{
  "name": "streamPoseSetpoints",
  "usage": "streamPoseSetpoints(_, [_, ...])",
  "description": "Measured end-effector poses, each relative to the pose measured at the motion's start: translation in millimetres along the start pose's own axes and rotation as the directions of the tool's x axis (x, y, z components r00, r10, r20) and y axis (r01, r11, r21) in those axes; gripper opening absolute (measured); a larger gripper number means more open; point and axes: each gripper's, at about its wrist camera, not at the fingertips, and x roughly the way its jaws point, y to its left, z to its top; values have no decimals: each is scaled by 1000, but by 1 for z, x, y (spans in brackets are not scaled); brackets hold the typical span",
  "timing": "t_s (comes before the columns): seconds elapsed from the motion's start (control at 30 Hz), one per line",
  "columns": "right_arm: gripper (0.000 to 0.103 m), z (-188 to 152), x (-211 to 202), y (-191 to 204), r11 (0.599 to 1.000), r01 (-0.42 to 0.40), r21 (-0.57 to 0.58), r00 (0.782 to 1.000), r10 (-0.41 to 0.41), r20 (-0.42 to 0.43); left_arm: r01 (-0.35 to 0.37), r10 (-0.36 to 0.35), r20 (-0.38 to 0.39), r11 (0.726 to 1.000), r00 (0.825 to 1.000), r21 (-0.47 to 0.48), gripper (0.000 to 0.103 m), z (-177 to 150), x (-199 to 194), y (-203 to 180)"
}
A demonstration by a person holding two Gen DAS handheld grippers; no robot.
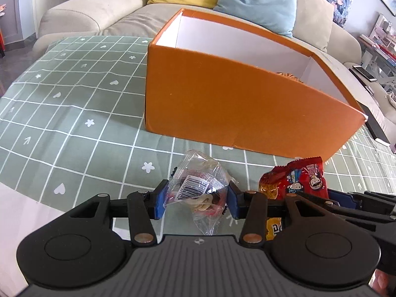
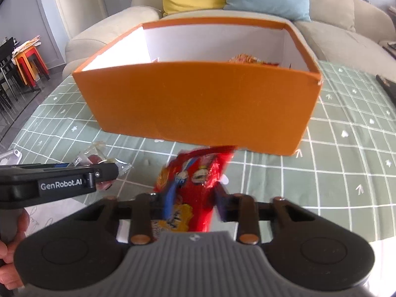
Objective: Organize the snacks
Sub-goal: 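Grasp the small clear packet with the left tool while the right tool grasps the red candy bag, then lift both held snacks and carry them over the orange box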
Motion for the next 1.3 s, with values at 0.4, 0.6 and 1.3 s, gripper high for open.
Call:
streamPoseSetpoints(0.4, [21, 2, -48, 13, 998, 13, -57, 995, -7, 99, -30, 28, 46, 999, 999, 34, 54, 2, -38, -10])
streamPoseSetpoints(0.6, [20, 11, -72, 19, 997, 4, -81, 988, 8, 157, -39, 35, 92, 998, 995, 50, 54, 13, -58, -17])
streamPoseSetpoints(1.3, [20, 120, -85, 17, 987, 45, -156, 943, 10, 332, -38, -3, 224, 983, 974, 179, 54, 113, -57, -34])
